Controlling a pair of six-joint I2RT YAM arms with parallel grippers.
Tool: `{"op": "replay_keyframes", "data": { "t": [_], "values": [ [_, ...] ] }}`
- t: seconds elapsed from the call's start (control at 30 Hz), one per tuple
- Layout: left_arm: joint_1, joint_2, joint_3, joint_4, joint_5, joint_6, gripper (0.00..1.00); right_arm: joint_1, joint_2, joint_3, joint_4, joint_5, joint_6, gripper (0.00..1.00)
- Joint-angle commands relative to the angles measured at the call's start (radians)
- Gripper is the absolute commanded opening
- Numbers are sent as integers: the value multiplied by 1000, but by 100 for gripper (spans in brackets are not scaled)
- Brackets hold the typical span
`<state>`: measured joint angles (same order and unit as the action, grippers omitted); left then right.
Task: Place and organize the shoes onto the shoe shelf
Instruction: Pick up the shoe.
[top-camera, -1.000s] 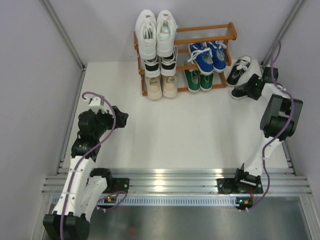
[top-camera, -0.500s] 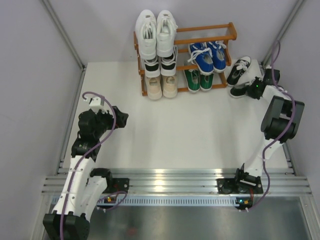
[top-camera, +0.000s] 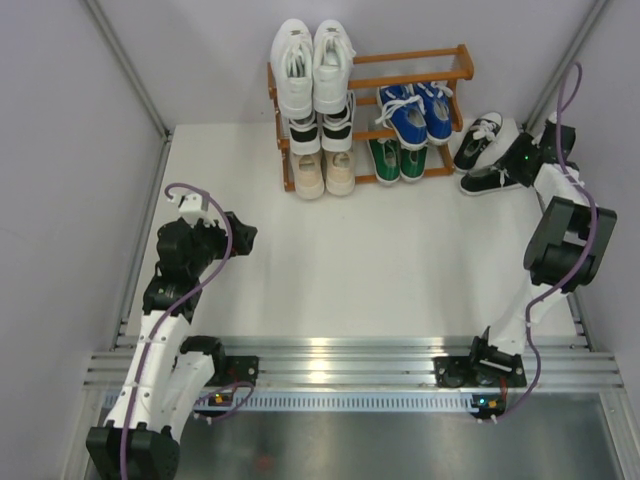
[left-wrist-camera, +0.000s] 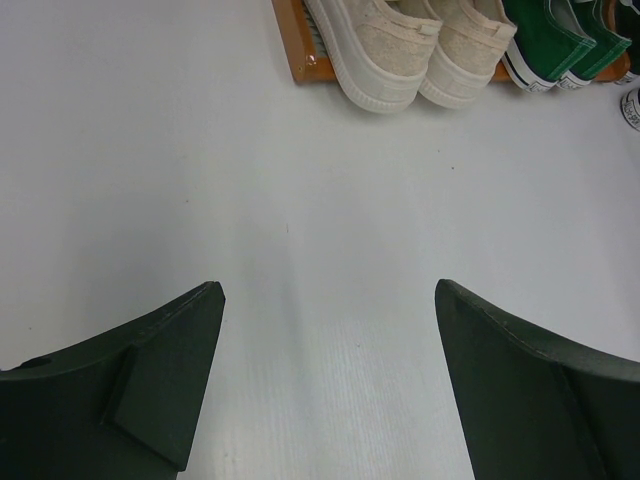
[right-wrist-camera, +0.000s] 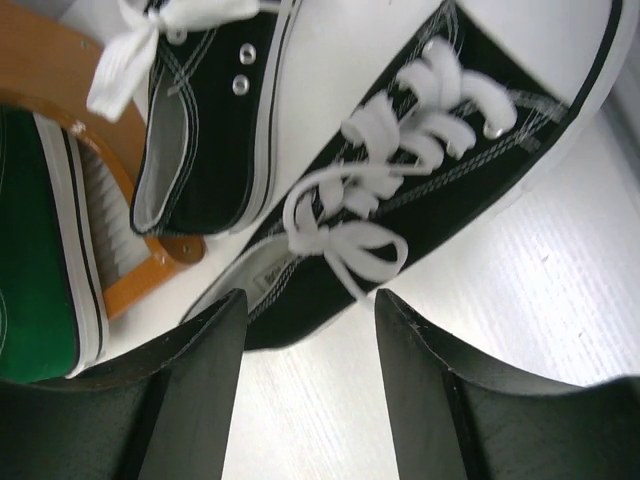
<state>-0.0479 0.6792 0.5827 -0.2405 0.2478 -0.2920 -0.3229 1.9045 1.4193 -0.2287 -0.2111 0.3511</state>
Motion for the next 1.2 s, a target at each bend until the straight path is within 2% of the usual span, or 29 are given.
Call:
{"op": "replay_keyframes", "data": {
  "t": [0.0,0.23,0.33,0.43,0.47,0.53,0.57,0.6,0.7,0.87,0.93,1.0,1.1,1.17],
  "values": [
    [-1,-1,11,23,8,14,91,10,54,102,2,74,9,54],
    [-1,16,9,21,4,17,91,51,191,249,-17,133,0,54],
    [-1,17,9,20,1,17,91,65,225,265,-38,179,-11,50],
    [-1,22,11,20,2,16,91,64,238,257,-49,188,-20,38],
    [-3,23,9,21,4,17,91,59,238,254,-49,179,-23,29],
    [-1,25,11,21,7,16,91,55,229,236,-46,167,-34,19],
    [-1,23,9,21,5,16,91,47,222,228,-46,148,-40,6],
    [-1,22,11,21,8,16,91,42,193,202,-40,136,-46,1],
    [-3,16,9,21,13,14,91,27,87,118,-1,82,-95,0],
    [-3,6,9,21,22,14,91,13,-168,-60,66,-88,-325,0],
    [-3,-1,11,20,24,11,91,7,-298,-131,60,-158,-458,0],
    [-3,-6,11,20,30,11,92,8,-405,-173,39,-197,-507,0],
    [-3,-12,11,30,79,-1,93,7,-529,-221,-29,-293,-613,0],
    [-3,-17,-3,102,208,-42,93,7,-588,-241,-101,-412,-710,0]
  ]
}}
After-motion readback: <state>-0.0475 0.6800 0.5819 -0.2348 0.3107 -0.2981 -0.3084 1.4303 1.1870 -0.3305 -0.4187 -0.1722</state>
